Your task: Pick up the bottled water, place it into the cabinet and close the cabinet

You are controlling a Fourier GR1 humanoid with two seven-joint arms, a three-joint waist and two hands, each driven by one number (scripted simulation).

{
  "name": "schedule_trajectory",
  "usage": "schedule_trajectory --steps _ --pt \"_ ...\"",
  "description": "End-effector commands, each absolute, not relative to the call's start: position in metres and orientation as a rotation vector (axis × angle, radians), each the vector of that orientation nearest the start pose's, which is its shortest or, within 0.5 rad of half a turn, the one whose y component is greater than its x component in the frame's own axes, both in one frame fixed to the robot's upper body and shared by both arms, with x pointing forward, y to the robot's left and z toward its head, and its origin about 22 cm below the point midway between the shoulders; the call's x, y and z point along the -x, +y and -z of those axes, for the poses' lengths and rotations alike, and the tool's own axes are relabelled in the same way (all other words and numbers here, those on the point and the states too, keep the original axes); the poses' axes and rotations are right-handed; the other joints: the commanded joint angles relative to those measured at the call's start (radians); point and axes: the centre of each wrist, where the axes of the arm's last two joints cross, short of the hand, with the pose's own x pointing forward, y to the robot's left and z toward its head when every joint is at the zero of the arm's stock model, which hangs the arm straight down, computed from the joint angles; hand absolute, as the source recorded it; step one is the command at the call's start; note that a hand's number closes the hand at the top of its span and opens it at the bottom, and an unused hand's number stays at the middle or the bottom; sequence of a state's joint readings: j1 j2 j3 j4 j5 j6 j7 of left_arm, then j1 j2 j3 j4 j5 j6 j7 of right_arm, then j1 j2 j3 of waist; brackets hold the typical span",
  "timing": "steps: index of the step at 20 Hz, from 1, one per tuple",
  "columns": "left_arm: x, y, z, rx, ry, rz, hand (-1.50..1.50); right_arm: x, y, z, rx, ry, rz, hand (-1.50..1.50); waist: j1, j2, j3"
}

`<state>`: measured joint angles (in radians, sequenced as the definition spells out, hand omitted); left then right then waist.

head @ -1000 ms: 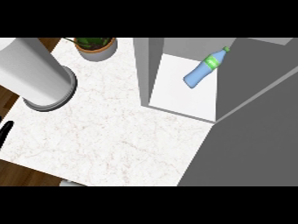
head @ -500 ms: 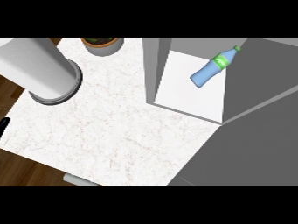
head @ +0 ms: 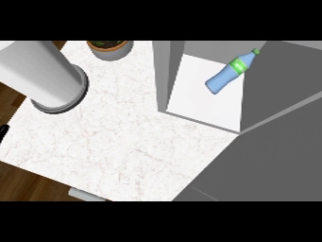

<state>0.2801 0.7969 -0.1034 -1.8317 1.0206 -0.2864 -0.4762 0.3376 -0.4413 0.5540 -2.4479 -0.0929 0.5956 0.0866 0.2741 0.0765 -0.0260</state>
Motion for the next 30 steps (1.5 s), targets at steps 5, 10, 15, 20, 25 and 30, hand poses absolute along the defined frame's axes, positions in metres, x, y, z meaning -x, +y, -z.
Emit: schedule_trajectory --steps 5,10,15,20,25,30 --pt "-0.180 0.356 -0.077 0.580 -1.882 -0.043 -1.50 -0.137 -0.181 -0.131 -0.589 -1.596 -1.081 1.50 0.009 -0.004 0.001" --pt "-0.181 0.357 -0.077 0.591 -1.881 -0.036 -1.50 -0.167 -0.170 -0.126 -0.533 -1.570 -1.041 1.50 0.011 -0.008 0.005" --pt "-0.182 0.359 -0.076 0.590 -1.880 -0.039 -1.50 -0.203 -0.149 -0.123 -0.530 -1.536 -0.993 1.50 0.009 -0.015 0.011" --pt "-0.180 0.368 -0.071 0.558 -1.859 -0.071 -1.50 -0.240 -0.135 -0.138 -0.443 -1.606 -0.862 1.50 -0.018 -0.024 0.013" --pt "-0.178 0.371 -0.069 0.552 -1.863 -0.085 -1.50 -0.281 -0.109 -0.153 -0.344 -1.618 -0.667 1.50 -0.037 -0.033 0.017" --pt "-0.178 0.374 -0.067 0.558 -1.867 -0.091 -1.50 -0.324 -0.090 -0.176 -0.254 -1.642 -0.570 1.50 -0.043 -0.031 0.020"
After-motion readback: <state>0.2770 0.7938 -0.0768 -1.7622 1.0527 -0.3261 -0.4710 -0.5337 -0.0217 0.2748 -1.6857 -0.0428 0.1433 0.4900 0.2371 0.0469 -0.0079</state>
